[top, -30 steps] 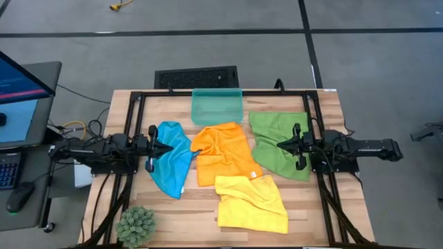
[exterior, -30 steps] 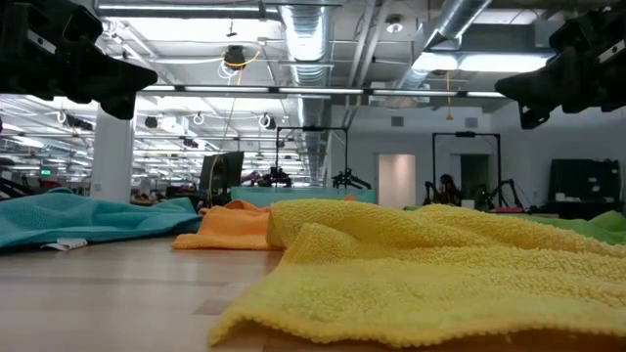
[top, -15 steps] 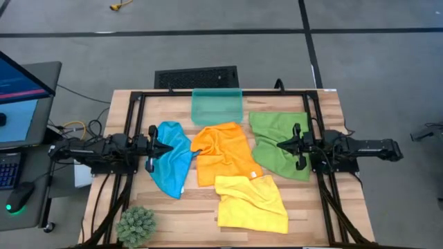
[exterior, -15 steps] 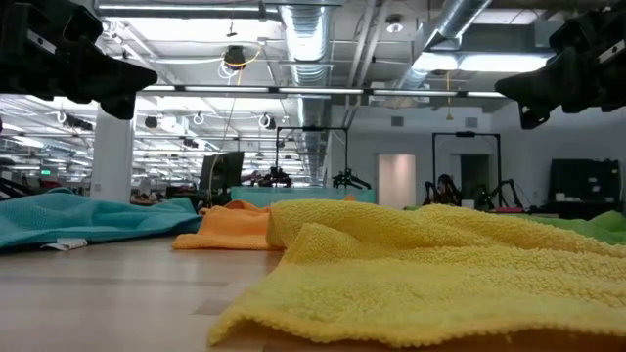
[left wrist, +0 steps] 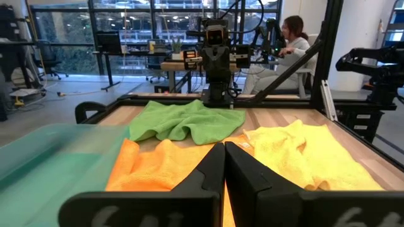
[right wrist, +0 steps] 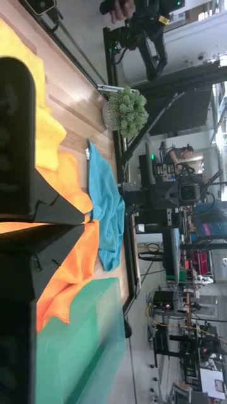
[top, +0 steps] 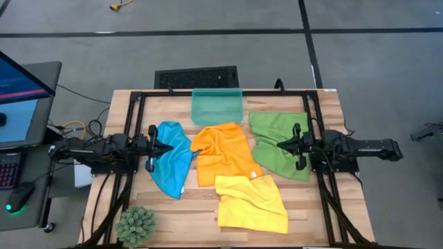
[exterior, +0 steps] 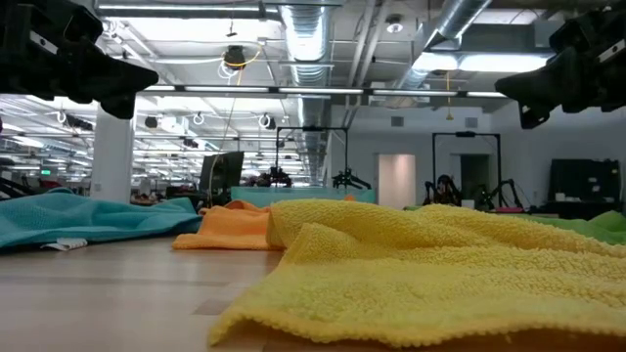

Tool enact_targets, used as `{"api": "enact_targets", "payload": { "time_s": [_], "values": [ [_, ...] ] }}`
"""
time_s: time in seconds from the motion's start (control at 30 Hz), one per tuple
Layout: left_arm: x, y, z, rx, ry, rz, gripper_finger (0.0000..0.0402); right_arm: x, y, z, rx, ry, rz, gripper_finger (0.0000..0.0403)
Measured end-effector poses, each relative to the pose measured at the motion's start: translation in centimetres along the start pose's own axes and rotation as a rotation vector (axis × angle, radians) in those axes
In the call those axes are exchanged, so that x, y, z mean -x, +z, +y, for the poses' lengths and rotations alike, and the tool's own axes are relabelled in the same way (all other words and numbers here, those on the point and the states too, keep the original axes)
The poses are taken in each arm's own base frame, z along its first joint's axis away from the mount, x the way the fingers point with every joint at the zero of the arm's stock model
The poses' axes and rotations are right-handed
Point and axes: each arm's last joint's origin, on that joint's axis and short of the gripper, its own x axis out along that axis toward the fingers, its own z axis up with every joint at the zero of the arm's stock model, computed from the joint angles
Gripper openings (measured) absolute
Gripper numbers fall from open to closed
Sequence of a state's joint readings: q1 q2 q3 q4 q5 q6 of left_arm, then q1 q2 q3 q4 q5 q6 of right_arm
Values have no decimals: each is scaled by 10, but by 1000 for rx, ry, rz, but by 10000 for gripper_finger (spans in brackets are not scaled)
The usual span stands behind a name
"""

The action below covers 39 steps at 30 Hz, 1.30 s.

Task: Roll microfiber towels into tight, uniform cylinder then place into a basket
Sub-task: Fold the yellow microfiber towel

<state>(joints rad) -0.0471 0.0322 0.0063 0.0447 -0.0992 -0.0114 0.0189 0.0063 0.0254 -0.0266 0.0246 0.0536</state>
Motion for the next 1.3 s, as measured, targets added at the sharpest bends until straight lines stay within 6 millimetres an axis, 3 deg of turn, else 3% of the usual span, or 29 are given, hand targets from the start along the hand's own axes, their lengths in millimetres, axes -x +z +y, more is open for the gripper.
{"api": "enact_targets", "payload": {
  "time_s": [0.33,0.67,0.87,1.13,1.3],
  "values": [
    [0,0,0,8,-14,2,0,0,9,0,-112,10,-93,33],
    [0,0,0,-30,-14,2,0,2,21,1,18,9,-218,33],
    [0,0,0,-38,-14,2,0,6,33,2,-38,23,-332,38],
    [0,0,0,-50,-14,2,0,18,69,3,-37,27,-428,97],
    [0,0,0,-53,-14,2,0,20,97,5,-37,20,-389,154]
  ]
}}
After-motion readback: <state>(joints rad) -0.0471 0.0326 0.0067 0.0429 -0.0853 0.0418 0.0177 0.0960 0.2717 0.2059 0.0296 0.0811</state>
